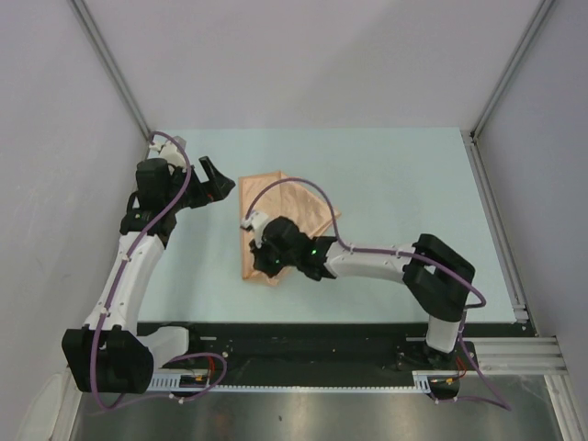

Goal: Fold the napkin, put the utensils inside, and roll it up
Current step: Fold the napkin

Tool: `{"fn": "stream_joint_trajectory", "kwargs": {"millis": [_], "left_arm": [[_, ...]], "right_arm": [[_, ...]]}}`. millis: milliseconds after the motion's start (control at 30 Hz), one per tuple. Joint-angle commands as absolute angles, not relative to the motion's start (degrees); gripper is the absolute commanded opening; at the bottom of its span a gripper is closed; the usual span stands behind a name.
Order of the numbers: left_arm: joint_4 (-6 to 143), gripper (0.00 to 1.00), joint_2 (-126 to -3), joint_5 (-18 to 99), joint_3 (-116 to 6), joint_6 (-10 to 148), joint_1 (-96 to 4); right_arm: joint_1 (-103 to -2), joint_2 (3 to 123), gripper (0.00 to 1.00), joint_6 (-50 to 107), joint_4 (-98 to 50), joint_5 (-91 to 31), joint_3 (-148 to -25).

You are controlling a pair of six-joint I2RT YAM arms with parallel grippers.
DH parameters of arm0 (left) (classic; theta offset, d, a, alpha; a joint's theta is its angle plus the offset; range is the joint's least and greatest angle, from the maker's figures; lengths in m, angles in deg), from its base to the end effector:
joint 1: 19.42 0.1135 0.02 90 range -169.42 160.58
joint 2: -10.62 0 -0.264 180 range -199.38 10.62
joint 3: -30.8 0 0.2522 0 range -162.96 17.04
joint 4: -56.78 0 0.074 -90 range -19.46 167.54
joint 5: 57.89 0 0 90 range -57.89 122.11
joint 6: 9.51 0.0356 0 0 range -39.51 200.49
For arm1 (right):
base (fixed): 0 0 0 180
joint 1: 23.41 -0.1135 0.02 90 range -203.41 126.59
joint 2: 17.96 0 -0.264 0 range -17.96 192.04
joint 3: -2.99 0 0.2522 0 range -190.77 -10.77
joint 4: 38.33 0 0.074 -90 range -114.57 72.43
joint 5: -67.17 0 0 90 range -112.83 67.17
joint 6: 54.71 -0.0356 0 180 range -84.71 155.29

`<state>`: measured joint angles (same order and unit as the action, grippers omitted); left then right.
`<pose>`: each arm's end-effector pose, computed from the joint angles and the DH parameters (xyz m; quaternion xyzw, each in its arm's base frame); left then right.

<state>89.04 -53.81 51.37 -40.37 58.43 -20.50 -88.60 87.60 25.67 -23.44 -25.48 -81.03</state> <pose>0.2534 -0.0165 0.3349 -0.0641 0.8362 -0.2441 0.4869 0.1720 0.3761 0.2102 -0.4252 0.7847 0.2901 0.3453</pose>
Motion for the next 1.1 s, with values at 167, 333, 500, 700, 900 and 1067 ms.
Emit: {"fn": "stream_joint_trajectory", "kwargs": {"millis": [167,333,500,700,900,1067], "left_arm": [[87.5,1.0,-52.4,51.8,-40.3,57.9,-20.0],[87.5,1.0,-52.4,52.0,-40.3,57.8,-20.0],[87.3,1.0,-52.5,52.1,-40.2,57.6,-20.0],[87.2,1.0,-52.8,52.5,-40.1,57.5,-20.0],[87.1,1.0,-52.8,52.5,-40.1,57.5,-20.0],[87.2,1.0,-52.9,52.6,-40.1,57.5,-20.0]], "right_arm": [[-75.3,79.5,0.0,20.1,-34.0,-31.6,-73.4],[-69.3,75.9,0.0,18.9,-35.9,-32.5,-68.9],[-63.3,74.7,0.0,18.5,-38.1,-33.9,-66.6],[-58.1,76.0,0.0,18.9,-39.1,-35.1,-66.7],[-53.9,78.4,0.0,18.5,-39.4,-35.3,-66.7],[-51.9,80.9,0.0,18.7,-39.7,-36.0,-66.8]]}}
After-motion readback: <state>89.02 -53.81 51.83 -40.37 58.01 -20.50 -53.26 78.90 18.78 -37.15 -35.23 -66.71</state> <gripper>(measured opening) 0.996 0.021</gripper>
